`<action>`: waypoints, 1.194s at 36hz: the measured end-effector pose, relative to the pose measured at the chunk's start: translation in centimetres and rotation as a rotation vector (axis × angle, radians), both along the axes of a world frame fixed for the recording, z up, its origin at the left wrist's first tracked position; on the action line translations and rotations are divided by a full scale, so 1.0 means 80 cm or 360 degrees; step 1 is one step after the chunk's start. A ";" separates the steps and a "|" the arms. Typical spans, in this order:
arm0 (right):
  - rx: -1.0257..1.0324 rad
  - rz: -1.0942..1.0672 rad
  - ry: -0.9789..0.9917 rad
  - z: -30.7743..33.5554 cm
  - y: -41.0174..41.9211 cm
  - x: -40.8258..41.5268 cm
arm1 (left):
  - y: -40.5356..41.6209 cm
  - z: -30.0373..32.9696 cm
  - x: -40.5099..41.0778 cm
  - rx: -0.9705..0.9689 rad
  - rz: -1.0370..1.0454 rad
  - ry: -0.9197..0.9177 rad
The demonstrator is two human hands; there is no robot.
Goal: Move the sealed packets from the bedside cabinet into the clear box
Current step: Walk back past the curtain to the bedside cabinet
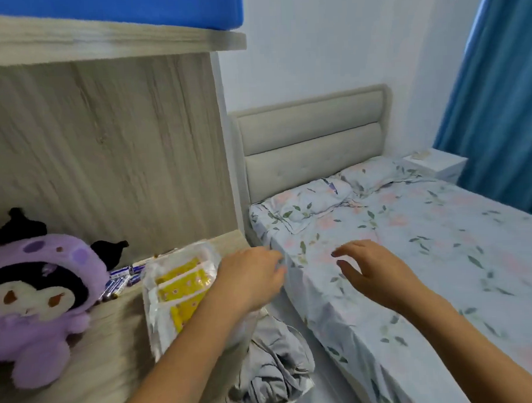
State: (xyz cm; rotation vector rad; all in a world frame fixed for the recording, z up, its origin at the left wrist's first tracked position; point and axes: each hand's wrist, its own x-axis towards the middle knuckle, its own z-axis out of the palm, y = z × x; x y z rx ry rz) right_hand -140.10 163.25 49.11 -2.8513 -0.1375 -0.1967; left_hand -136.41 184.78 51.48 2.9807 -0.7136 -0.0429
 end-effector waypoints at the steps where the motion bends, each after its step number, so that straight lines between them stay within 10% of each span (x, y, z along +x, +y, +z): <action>1: -0.0039 -0.0095 0.0003 -0.001 -0.018 -0.019 | -0.022 -0.007 -0.002 0.0075 -0.0091 0.0047; 22: 0.0030 -0.1935 0.0327 -0.061 -0.261 -0.491 | -0.427 -0.051 -0.236 0.0174 -0.1616 0.0065; 43: 0.0002 -0.2188 0.0432 -0.073 -0.527 -0.815 | -0.808 -0.068 -0.555 0.0207 -0.2054 0.0256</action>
